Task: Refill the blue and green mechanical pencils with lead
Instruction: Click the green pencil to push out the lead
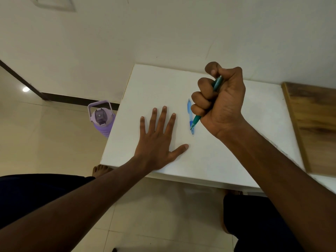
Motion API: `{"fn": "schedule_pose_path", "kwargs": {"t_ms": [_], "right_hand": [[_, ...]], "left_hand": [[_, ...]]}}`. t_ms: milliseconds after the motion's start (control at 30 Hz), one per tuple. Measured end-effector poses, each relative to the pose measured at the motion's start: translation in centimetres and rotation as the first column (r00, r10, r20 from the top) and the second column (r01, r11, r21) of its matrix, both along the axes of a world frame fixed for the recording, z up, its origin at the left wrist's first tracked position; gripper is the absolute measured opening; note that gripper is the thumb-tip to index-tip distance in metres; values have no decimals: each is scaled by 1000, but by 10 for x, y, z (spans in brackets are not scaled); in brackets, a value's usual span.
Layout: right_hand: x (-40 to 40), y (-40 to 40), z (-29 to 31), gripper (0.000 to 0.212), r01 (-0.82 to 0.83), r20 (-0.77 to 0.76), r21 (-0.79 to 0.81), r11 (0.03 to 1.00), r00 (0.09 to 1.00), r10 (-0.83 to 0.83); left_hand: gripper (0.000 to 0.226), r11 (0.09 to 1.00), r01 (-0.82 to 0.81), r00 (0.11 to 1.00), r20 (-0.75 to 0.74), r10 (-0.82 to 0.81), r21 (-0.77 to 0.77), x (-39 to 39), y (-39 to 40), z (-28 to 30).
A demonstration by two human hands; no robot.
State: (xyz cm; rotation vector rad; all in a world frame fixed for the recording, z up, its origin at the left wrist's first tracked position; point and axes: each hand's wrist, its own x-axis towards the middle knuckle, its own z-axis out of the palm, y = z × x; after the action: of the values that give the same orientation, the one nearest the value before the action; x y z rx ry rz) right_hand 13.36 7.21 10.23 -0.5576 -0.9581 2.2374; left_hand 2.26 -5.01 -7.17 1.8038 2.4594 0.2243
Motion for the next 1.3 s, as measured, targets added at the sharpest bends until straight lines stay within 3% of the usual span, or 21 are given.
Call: {"fn": "schedule_pose_path", "kwargs": {"t_ms": [1300], "right_hand": [[0, 1, -1, 36, 49, 0, -8, 999, 999, -49]], "left_hand": [[109, 999, -3, 1000, 9, 3, 35, -1, 1, -5]]}}
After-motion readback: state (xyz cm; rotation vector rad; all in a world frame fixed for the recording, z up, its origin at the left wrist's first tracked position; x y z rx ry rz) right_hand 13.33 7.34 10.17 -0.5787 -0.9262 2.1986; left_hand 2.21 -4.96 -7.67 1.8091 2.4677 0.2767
